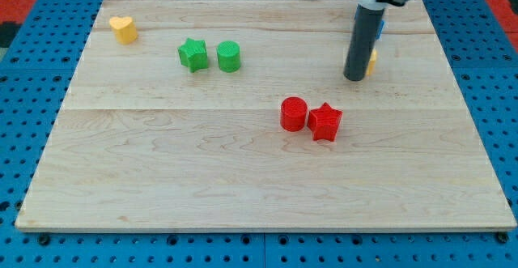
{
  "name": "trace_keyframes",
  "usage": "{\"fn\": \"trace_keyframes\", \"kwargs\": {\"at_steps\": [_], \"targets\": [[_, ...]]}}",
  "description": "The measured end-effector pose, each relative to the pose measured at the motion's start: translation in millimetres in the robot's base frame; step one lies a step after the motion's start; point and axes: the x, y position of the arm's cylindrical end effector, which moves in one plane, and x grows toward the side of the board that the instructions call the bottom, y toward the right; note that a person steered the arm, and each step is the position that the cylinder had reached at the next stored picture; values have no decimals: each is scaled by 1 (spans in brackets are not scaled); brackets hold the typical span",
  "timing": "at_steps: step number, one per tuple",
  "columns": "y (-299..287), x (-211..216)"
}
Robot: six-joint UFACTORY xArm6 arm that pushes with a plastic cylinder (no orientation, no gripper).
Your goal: Move the yellow heart to the top of the green circle
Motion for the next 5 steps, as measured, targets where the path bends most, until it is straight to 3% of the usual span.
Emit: {"fn": "trace_keyframes", "kwargs": {"at_steps": [3,5], "targets": [[6,-15],[-113,-109]]}}
